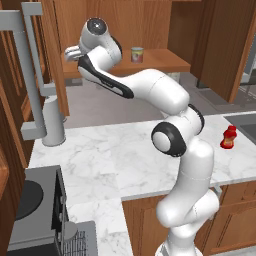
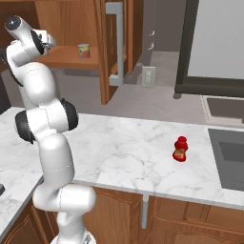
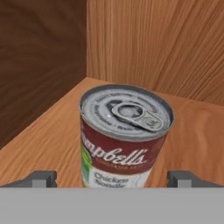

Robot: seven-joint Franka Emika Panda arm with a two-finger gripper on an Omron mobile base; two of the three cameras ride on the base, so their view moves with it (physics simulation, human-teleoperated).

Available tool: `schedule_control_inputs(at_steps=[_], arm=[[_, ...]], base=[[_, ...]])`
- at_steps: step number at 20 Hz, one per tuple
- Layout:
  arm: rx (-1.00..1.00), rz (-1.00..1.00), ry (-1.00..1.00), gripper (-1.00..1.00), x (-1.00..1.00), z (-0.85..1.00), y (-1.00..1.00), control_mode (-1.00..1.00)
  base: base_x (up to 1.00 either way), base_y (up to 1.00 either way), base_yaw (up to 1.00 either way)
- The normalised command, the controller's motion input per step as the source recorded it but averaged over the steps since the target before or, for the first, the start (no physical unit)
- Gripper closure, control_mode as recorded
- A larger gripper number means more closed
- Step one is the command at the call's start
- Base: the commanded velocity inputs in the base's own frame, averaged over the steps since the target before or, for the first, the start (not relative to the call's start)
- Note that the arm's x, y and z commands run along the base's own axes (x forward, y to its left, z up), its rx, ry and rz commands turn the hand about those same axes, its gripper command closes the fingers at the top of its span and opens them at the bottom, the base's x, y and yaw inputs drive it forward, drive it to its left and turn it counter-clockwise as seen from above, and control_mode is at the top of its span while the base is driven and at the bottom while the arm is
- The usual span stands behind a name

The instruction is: Restock the canned food cabinet by taking the new fresh canned food from the counter and placing it in the cabinet. Then, take the old canned food from the cabinet and place it on the counter.

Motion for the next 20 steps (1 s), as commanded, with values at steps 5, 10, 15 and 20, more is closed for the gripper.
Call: schedule_control_inputs(at_steps=[5, 10, 15, 20], arm=[[0.0, 0.0, 0.0, -1.0, 0.12, -0.03, 0.01, -1.0], [0.0, 0.0, 0.0, -1.0, 0.19, 0.0, 0.11, -1.0], [0.0, 0.0, 0.0, 1.0, 0.13, 0.0, 0.07, -1.0], [0.0, 0.0, 0.0, 1.0, 0.0, 0.0, 0.0, -1.0]], base=[[0.0, 0.0, 0.0], [0.0, 0.0, 0.0], [0.0, 0.0, 0.0], [0.0, 0.0, 0.0]])
